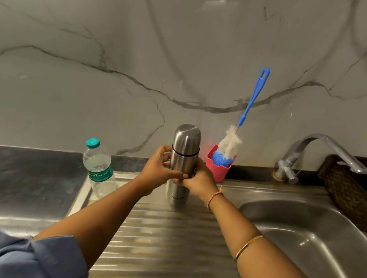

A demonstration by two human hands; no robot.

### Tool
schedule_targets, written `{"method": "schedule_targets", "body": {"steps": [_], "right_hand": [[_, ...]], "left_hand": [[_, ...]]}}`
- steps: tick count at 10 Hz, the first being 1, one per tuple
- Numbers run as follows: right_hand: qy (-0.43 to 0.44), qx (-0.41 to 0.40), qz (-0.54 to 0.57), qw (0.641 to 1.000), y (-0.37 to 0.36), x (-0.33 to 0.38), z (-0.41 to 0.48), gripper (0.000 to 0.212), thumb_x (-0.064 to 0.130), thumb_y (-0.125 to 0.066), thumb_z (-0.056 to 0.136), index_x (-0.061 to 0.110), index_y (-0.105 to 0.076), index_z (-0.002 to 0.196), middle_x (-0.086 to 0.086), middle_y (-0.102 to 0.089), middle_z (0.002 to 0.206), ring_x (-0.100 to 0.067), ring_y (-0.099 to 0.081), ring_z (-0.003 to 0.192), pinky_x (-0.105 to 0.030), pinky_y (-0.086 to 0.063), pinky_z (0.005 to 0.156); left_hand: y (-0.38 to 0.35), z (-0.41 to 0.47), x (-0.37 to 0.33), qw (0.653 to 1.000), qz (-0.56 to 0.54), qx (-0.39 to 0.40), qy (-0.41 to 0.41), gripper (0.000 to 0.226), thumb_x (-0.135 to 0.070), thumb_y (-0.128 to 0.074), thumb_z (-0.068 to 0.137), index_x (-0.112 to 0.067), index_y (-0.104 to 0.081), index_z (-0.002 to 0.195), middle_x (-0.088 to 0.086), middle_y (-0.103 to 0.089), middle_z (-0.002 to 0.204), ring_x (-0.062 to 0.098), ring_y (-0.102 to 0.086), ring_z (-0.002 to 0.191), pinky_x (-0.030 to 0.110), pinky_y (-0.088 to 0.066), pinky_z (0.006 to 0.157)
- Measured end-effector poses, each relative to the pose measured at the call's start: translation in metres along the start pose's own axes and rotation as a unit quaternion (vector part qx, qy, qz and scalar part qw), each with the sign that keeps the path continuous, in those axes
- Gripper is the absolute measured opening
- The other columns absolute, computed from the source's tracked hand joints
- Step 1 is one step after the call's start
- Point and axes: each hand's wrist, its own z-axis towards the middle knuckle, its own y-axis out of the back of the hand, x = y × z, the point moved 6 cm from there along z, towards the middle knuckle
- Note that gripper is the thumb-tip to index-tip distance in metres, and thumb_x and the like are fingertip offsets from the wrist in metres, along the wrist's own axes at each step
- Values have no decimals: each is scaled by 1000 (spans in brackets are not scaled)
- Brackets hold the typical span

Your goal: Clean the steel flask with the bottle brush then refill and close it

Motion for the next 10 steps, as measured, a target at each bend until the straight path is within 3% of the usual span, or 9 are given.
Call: {"method": "schedule_targets", "body": {"steps": [4,6,7,8,9,10], "right_hand": [[-3,13,44,999,-11,-21,17,64,10,-78,71,15,-45,125,-6,-58,123,-22,-54,115,-29,-45,92],[-7,26,61,998,-12,-25,15,68,9,-78,71,15,-42,129,-4,-56,125,-14,-50,112,-27,-43,92],[-5,27,65,998,-14,-24,13,74,7,-77,72,17,-35,132,-5,-52,127,-20,-48,120,-36,-44,100],[-2,23,41,999,-14,-25,5,94,8,-78,72,17,-17,143,-7,-46,132,-23,-44,126,-39,-40,105],[-17,3,18,1000,-7,-24,-2,108,9,-76,74,15,3,149,-9,-32,143,-24,-32,135,-39,-31,112],[-28,-63,-2,998,-2,-20,-18,97,7,-70,79,14,-3,149,-11,-24,148,-28,-27,137,-37,-29,110]], "left_hand": [[5,22,28,1000,25,-6,0,62,-4,-84,63,-23,-47,108,1,-64,116,14,-61,108,31,-54,87],[2,21,34,999,4,42,23,68,-2,-79,70,-23,-40,122,-8,-58,119,13,-55,116,23,-51,85],[2,19,31,997,42,55,36,79,-1,-77,73,-29,-29,130,-16,-51,116,7,-44,116,16,-43,86],[7,9,31,994,87,47,51,100,-3,-77,73,-26,-12,145,1,-42,143,12,-39,126,27,-35,100],[19,-4,28,983,176,12,52,101,-8,-75,78,-27,-6,149,7,-31,153,25,-32,138,36,-32,108],[25,-27,14,961,267,-70,13,87,-11,-70,83,-22,-15,149,8,-35,151,25,-38,135,34,-37,106]]}}
